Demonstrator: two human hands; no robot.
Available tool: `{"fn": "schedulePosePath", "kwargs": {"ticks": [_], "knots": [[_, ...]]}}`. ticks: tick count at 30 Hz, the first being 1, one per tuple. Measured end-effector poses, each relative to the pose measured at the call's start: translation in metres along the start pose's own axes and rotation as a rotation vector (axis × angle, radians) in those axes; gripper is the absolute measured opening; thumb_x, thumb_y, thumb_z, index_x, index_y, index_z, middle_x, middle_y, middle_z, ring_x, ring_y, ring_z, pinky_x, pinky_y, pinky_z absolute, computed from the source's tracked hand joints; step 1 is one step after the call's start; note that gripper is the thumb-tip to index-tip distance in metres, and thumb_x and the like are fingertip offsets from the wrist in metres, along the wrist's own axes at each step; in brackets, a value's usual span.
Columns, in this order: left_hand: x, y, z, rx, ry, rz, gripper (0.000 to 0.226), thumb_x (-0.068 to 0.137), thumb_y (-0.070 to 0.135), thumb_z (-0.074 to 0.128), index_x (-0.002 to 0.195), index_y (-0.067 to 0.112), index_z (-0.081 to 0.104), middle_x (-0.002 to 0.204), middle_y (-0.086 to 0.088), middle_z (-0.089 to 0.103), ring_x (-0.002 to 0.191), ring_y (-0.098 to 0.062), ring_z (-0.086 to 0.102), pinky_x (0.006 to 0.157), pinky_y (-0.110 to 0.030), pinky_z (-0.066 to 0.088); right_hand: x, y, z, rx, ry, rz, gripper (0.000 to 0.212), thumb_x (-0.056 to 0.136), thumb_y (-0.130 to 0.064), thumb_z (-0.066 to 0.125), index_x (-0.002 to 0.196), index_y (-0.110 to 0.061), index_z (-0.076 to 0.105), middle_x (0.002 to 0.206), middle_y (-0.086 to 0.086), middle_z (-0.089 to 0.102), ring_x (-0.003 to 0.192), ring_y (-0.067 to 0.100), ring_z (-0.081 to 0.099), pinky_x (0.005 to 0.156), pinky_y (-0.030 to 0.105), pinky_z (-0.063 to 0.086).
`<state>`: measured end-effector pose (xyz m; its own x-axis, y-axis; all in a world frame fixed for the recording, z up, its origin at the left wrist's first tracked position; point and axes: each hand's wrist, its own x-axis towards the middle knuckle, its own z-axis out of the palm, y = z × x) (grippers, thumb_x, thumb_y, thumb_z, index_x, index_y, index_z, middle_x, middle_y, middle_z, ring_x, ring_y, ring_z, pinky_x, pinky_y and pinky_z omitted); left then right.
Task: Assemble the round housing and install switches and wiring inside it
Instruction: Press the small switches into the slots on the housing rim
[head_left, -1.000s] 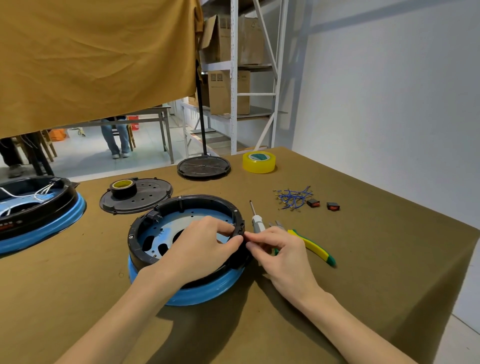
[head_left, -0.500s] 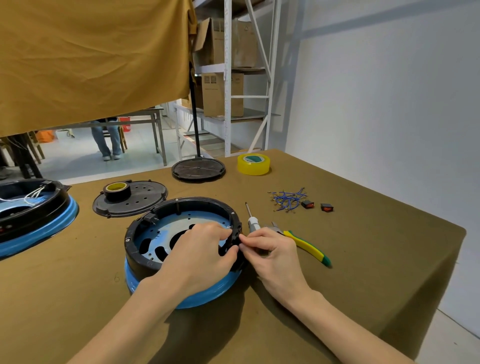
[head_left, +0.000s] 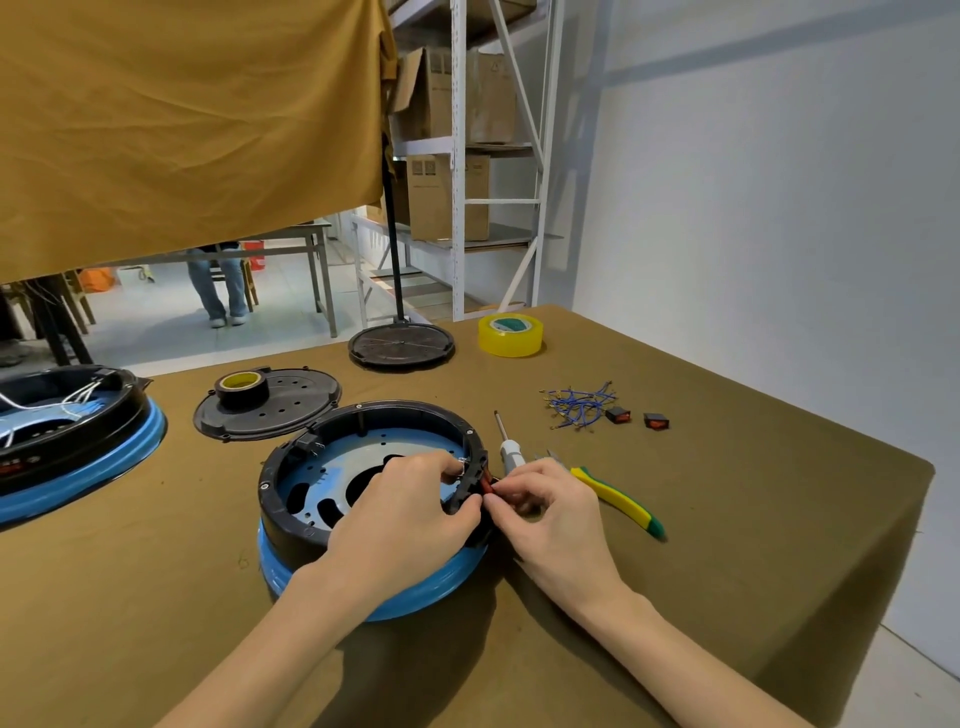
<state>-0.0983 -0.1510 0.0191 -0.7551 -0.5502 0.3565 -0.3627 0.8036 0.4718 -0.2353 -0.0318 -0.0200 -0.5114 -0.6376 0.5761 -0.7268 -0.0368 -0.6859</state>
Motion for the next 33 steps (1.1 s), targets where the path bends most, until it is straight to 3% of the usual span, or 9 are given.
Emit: {"fn": "schedulePosePath", "kwargs": {"ticks": [5, 10, 17, 20, 23, 27, 33], "knots": [[-0.001, 0.0, 0.0, 0.069, 0.001, 0.077, 0.045, 0.099, 0.048, 0.058, 0.139, 0.029, 0.064, 0.13, 0.013, 0.068, 0.106, -0.006, 0.065, 0.09, -0.026, 0.058, 0.0, 0.001, -0.001, 0.032, -0.045, 0.031, 0.011, 0.091, -0.018, 0.077, 0.1, -0.022, 0.08, 0.091, -0.013, 0.063, 0.089, 0.007, 0.061, 0.074, 0.018, 0.052], [-0.003, 0.003, -0.002, 0.173, 0.025, 0.133, 0.043, 0.1, 0.046, 0.055, 0.135, 0.024, 0.068, 0.127, 0.011, 0.067, 0.109, -0.006, 0.062, 0.09, -0.023, 0.056, 0.002, 0.0, -0.001, 0.047, -0.082, 0.03, 0.011, 0.092, -0.016, 0.076, 0.101, -0.02, 0.079, 0.09, -0.014, 0.061, 0.092, 0.003, 0.06, 0.073, 0.011, 0.048], [-0.003, 0.003, 0.0, 0.127, 0.041, 0.085, 0.047, 0.098, 0.047, 0.058, 0.14, 0.027, 0.064, 0.13, 0.012, 0.067, 0.112, -0.005, 0.062, 0.095, -0.024, 0.055, 0.003, 0.001, -0.002, 0.081, -0.083, 0.059, 0.011, 0.091, -0.018, 0.077, 0.101, -0.023, 0.08, 0.091, -0.012, 0.064, 0.091, 0.003, 0.061, 0.073, 0.012, 0.05], [-0.003, 0.003, 0.003, 0.128, 0.093, 0.03, 0.053, 0.096, 0.05, 0.061, 0.143, 0.026, 0.06, 0.137, 0.01, 0.065, 0.123, -0.008, 0.059, 0.103, -0.026, 0.05, 0.002, -0.002, -0.002, 0.073, -0.083, 0.042, 0.018, 0.09, -0.022, 0.078, 0.108, -0.023, 0.078, 0.096, -0.015, 0.064, 0.093, 0.003, 0.062, 0.074, 0.013, 0.051], [-0.001, -0.003, 0.002, 0.124, 0.018, 0.05, 0.062, 0.093, 0.053, 0.057, 0.151, 0.03, 0.05, 0.15, 0.015, 0.054, 0.133, -0.007, 0.054, 0.108, -0.026, 0.044, 0.006, -0.004, -0.005, 0.086, -0.032, -0.018, 0.013, 0.09, -0.018, 0.078, 0.102, -0.021, 0.081, 0.095, -0.014, 0.067, 0.092, 0.006, 0.065, 0.074, 0.013, 0.051], [0.002, -0.009, -0.001, 0.091, -0.116, 0.065, 0.068, 0.09, 0.051, 0.054, 0.156, 0.039, 0.04, 0.159, 0.025, 0.038, 0.129, -0.005, 0.056, 0.107, -0.026, 0.046, 0.015, -0.003, -0.006, 0.088, -0.066, -0.037, 0.01, 0.09, -0.013, 0.078, 0.097, -0.018, 0.083, 0.089, -0.01, 0.07, 0.087, 0.009, 0.067, 0.071, 0.015, 0.052], [0.003, -0.01, 0.003, 0.076, -0.096, 0.05, 0.065, 0.093, 0.045, 0.059, 0.155, 0.037, 0.042, 0.16, 0.025, 0.037, 0.131, -0.005, 0.054, 0.105, -0.028, 0.048, 0.013, -0.001, 0.0, 0.113, -0.066, -0.019, 0.009, 0.09, -0.012, 0.077, 0.096, -0.017, 0.081, 0.088, -0.009, 0.068, 0.086, 0.011, 0.066, 0.072, 0.018, 0.054]]}}
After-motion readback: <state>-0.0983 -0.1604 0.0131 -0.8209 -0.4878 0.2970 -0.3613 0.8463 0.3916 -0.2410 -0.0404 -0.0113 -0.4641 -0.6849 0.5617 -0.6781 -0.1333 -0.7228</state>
